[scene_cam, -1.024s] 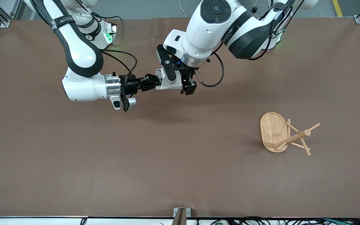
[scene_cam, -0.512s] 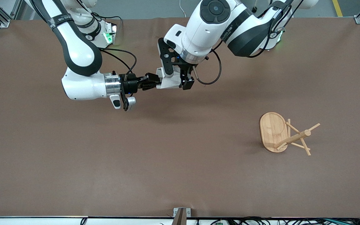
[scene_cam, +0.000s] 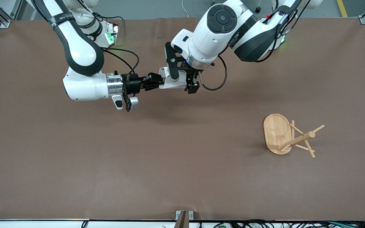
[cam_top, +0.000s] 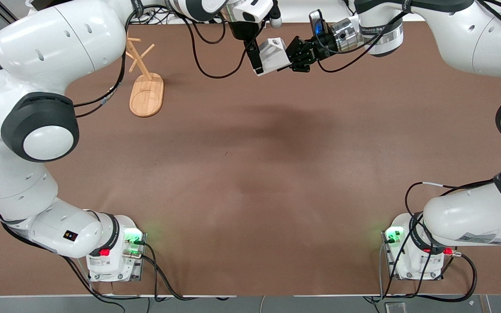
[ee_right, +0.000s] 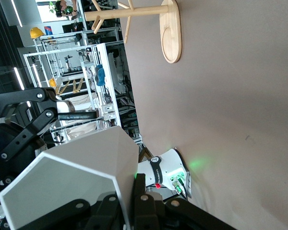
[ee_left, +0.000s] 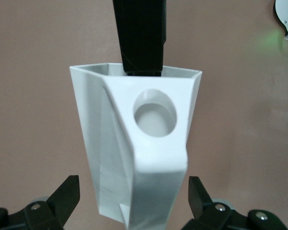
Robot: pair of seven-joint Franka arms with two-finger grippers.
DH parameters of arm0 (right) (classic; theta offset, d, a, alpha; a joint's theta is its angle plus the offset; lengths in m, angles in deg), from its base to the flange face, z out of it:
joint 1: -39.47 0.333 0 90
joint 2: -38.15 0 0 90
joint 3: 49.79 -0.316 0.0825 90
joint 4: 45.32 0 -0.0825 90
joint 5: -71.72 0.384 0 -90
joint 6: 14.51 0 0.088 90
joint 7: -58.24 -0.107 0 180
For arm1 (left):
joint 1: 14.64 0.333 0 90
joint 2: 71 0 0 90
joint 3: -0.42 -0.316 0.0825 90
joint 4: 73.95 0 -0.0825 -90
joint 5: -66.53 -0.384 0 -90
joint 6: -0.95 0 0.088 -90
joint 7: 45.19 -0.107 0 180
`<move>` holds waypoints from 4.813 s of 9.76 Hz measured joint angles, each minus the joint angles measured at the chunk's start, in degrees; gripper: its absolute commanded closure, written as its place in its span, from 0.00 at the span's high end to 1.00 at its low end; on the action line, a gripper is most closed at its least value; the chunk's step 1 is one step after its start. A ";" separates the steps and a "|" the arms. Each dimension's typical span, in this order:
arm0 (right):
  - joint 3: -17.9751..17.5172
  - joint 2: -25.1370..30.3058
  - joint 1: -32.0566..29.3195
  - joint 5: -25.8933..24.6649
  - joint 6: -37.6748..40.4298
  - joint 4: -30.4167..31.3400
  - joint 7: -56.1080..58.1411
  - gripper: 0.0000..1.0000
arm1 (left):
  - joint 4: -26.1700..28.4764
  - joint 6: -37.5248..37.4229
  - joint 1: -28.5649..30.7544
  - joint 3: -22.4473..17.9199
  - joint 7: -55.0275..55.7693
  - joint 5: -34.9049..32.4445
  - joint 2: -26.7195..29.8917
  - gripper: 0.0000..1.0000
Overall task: Hang cup on rack
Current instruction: 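Grasp the cup rim with the left gripper beside the right gripper, then open the right gripper and withdraw it while the left gripper holds the cup, then carry the cup with the left gripper over the wooden rack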
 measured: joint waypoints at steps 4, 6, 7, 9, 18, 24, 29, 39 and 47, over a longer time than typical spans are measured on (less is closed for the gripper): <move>0.02 -0.01 -0.05 0.02 -0.11 0.11 0.00 0.01 | 1.02 2.72 0.00 0.64 0.02 0.02 0.06 0.64; 0.03 0.02 -0.11 0.05 -0.11 0.31 0.00 0.01 | 1.30 3.14 0.17 0.66 0.02 0.04 0.14 0.29; 0.03 0.02 -0.11 0.05 -0.11 0.31 0.00 0.01 | 1.33 3.16 0.18 0.67 0.02 0.04 0.16 0.21; 0.03 0.02 -0.11 0.05 -0.11 0.31 0.00 0.11 | 1.34 3.18 0.18 0.67 0.02 0.04 0.17 0.20; 1.78 2.29 -2.04 0.29 4.39 -0.11 -0.67 1.00 | 1.93 3.17 1.94 0.58 0.71 0.04 0.19 0.21; 21.73 12.99 -3.34 -36.30 11.73 -0.81 -16.60 1.00 | 2.54 1.90 7.41 0.14 7.21 0.04 0.19 0.21; 32.97 15.20 -3.52 -67.91 19.31 -12.77 -17.08 1.00 | 2.25 1.74 11.42 -0.11 20.52 -2.27 0.29 0.20; 33.60 14.92 -2.21 -74.09 30.22 -28.80 -22.30 1.00 | 10.91 -1.36 21.91 -3.42 26.40 -3.25 4.58 0.20; 33.56 14.92 -2.54 -74.24 30.24 -29.09 -20.92 1.00 | 25.54 7.01 27.02 -9.69 8.92 -3.33 10.45 0.21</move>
